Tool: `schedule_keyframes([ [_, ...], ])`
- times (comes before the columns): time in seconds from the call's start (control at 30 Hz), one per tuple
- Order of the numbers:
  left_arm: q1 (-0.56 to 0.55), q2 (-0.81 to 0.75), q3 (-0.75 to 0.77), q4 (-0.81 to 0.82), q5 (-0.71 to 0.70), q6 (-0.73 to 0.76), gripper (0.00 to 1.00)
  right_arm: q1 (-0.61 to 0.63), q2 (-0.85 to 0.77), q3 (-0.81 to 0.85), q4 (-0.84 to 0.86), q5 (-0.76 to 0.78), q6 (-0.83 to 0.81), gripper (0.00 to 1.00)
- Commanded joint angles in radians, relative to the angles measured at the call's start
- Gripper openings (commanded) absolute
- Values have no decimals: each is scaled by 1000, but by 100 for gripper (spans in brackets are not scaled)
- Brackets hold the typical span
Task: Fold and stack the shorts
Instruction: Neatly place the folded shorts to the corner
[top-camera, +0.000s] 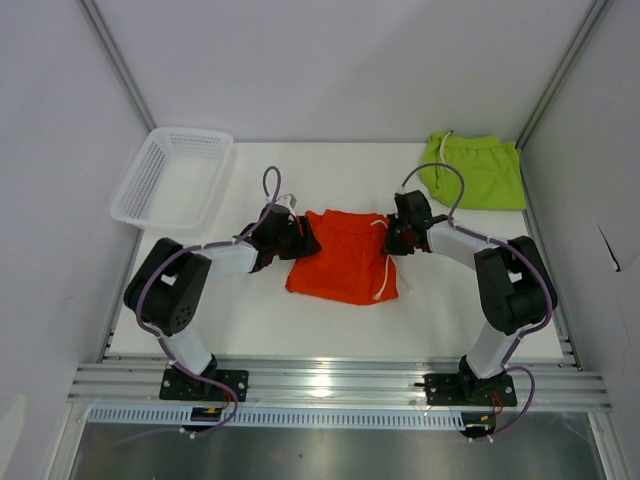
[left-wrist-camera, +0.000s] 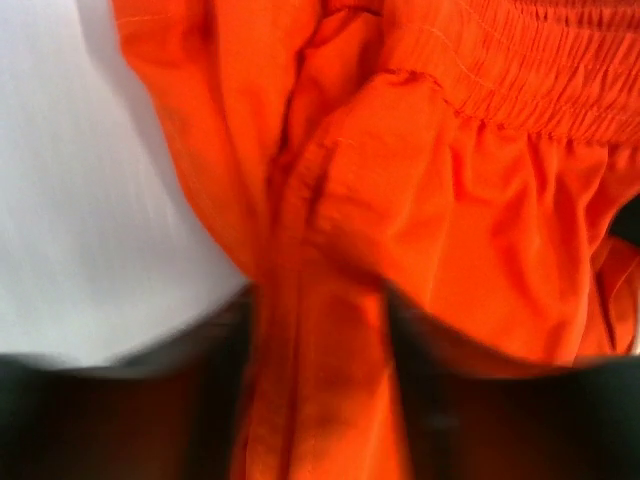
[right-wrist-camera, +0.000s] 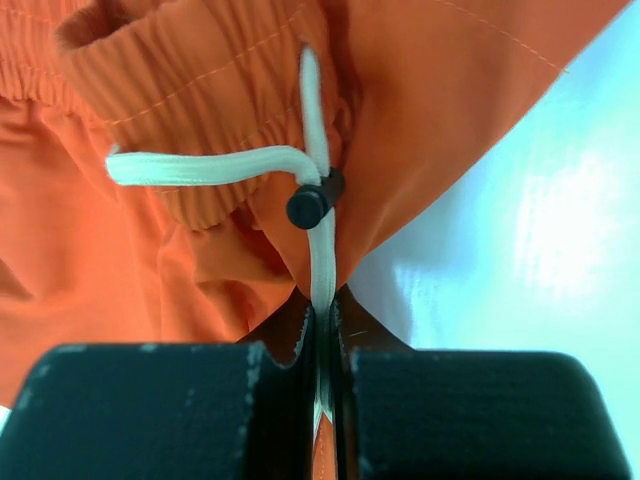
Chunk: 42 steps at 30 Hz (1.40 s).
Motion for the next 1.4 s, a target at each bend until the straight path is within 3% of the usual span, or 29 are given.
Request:
schedule_keyframes([
  [0.0, 4, -69, -18, 66, 9, -37, 68, -19, -7, 49, -31, 6, -48, 0],
  [0.1, 41, -83, -37, 86, 57, -37, 84, -38, -6, 29, 1, -47, -55, 0],
  [0.33, 109, -46, -44, 112, 161, -30, 94, -62, 22, 13, 45, -130, -55, 0],
  [0.67, 106, 81, 20, 164, 319, 33, 96, -67, 46, 15, 68, -166, -57, 0],
  [0.8, 98, 86, 17, 159, 299, 53, 95, -68, 54, 16, 71, -172, -57, 0],
  [0.9, 90, 94, 15, 169, 304, 59, 84, -71, 58, 18, 73, -173, -57, 0],
  [1.0, 66, 107, 25, 173, 276, 76, 65, -70, 57, 24, 67, -167, -60, 0],
  [1.07, 46, 115, 49, 138, 240, 90, 61, -71, 55, 29, 59, -162, -61, 0],
  [1.37, 20, 121, 63, 147, 149, 70, 7, -71, 54, 39, 44, -156, -68, 0],
])
